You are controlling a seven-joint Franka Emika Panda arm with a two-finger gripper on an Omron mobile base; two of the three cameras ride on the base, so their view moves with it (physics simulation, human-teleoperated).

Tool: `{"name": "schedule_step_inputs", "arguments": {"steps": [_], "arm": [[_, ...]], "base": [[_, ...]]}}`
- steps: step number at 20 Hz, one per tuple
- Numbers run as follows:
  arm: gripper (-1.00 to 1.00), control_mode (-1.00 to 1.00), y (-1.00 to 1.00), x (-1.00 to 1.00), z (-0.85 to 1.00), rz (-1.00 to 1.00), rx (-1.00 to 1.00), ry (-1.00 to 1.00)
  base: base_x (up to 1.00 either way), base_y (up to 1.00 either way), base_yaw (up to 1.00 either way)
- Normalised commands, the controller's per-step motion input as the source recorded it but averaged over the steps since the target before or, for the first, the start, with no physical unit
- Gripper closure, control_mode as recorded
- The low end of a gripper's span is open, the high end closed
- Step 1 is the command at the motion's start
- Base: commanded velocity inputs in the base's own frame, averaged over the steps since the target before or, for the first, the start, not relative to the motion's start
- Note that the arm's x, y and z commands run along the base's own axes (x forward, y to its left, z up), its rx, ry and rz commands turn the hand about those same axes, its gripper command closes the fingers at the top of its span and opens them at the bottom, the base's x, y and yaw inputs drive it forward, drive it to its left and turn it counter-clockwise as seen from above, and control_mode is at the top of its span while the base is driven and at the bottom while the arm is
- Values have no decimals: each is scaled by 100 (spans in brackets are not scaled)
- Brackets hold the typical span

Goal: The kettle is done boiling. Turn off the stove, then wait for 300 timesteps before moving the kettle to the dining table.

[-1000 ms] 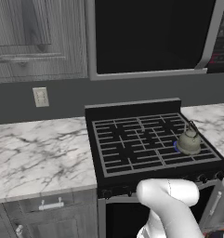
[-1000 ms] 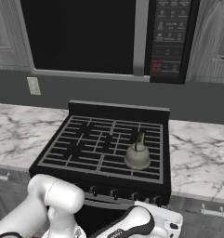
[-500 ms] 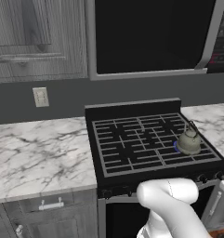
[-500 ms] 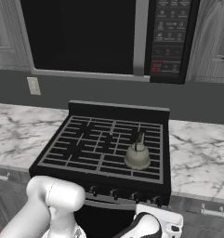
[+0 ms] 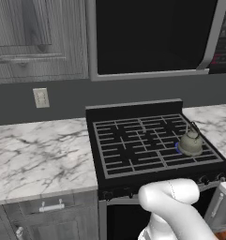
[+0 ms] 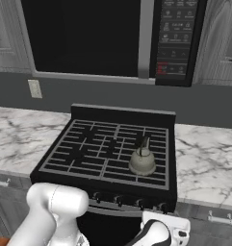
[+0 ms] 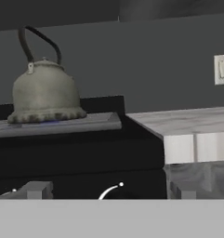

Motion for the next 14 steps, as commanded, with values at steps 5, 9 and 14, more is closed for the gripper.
{"name": "schedule_step_inputs", "arguments": {"steps": [5, 9, 14], "arm": [[-100, -100, 0, 15, -8, 0, 0, 0], [-100, -100, 0, 8, -18, 0, 0, 0], [-100, -100, 0, 9, -22, 0, 0, 0]], "base": [[0, 0, 0], [0, 0, 0], [0, 0, 0]]}}
